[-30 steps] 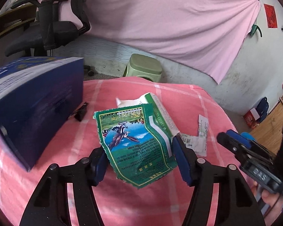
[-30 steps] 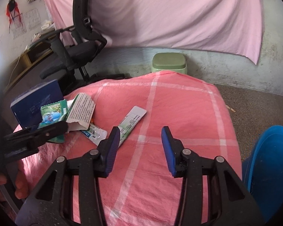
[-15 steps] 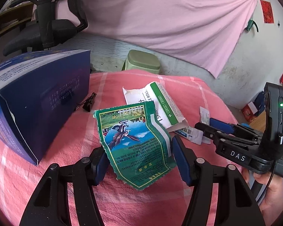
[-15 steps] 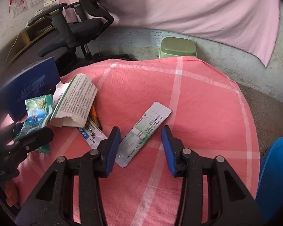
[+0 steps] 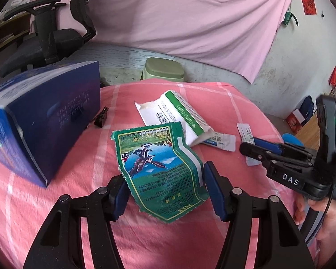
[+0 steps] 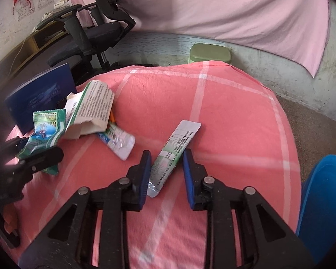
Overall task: Collect trash
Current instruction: 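Grasp the thin white paper strip with the right gripper, then carry the green packet and white strip over the blue basin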
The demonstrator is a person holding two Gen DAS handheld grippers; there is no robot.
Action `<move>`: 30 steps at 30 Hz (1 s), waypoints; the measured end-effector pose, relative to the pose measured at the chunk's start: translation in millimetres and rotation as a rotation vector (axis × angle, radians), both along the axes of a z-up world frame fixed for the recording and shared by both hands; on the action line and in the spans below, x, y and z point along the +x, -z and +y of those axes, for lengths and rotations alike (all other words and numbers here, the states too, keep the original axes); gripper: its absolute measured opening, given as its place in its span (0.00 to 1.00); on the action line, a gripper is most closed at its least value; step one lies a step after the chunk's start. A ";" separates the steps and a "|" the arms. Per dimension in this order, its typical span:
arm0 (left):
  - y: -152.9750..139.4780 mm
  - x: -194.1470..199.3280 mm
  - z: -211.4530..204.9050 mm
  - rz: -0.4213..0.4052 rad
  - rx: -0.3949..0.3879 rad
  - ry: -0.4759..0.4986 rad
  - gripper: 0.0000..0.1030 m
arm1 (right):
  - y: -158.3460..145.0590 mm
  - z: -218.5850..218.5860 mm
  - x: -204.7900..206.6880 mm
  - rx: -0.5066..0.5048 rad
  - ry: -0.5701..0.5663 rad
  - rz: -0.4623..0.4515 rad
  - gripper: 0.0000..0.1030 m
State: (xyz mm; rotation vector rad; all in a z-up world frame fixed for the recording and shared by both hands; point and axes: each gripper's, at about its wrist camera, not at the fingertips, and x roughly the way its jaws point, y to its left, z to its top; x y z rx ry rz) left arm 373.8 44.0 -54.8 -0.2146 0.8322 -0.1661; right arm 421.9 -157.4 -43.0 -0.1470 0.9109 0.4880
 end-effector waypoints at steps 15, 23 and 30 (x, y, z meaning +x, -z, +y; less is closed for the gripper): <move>-6.1 -45.9 -14.8 -0.018 -0.016 -0.011 0.51 | -5.9 -10.3 -42.8 -0.010 -0.056 -0.035 0.25; -13.0 -71.0 -20.1 -0.066 -0.023 -0.035 0.50 | -21.5 -23.6 -66.1 0.013 -0.062 -0.136 0.25; -34.0 -89.6 -32.2 -0.185 -0.045 -0.060 0.50 | -41.5 -46.6 -90.7 0.083 -0.045 -0.276 0.25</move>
